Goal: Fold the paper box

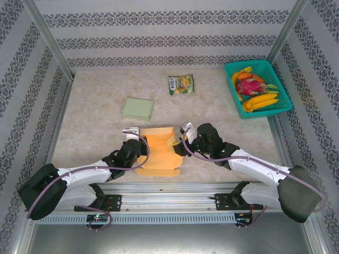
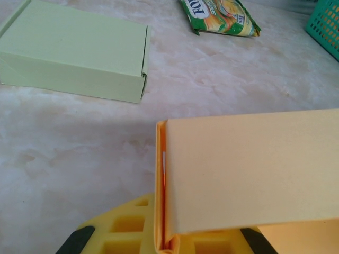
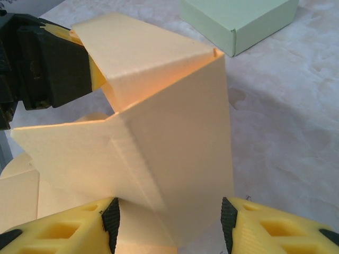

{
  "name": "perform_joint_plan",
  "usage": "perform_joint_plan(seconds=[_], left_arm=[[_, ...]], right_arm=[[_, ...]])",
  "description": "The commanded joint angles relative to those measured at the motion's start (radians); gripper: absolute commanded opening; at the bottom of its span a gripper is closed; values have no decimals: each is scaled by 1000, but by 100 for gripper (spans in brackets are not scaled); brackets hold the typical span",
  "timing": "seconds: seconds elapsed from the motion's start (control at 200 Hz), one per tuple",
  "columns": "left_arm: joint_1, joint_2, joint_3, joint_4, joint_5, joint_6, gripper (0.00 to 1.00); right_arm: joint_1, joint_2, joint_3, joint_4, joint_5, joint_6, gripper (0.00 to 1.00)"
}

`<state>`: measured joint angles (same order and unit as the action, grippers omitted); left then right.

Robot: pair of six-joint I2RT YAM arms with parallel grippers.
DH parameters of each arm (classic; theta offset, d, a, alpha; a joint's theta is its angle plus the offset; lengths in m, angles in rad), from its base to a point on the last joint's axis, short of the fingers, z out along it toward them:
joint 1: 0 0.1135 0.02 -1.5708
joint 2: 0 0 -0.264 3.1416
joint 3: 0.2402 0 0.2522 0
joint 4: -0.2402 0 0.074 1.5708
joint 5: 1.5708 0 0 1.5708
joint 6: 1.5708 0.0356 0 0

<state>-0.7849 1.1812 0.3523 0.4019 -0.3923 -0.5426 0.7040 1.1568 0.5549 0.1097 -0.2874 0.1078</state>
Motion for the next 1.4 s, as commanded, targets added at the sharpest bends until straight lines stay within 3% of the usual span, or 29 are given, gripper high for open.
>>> perform_joint_plan(seconds=[0.0, 0.814, 1.029, 1.189, 1.324, 1.394], left_arm=[[2, 12, 34, 49, 42, -4, 0], [-39, 78, 74, -28, 10, -21, 0], [-59, 89, 110, -166, -120, -110, 0], [-66, 108, 154, -341, -257, -248, 0], [-68, 111, 196, -484, -346, -359, 0], [-69, 109, 208, -511, -351, -375, 0]], right_arm=[[14, 26, 43, 63, 71, -11, 54], [36, 317, 63, 355, 488, 11, 23], [35, 367, 65, 371, 650, 56, 20], [34, 403, 101, 236, 939, 175, 20], [26, 412, 120, 168, 1028, 205, 22], [15, 414, 125, 164, 996, 198, 23]])
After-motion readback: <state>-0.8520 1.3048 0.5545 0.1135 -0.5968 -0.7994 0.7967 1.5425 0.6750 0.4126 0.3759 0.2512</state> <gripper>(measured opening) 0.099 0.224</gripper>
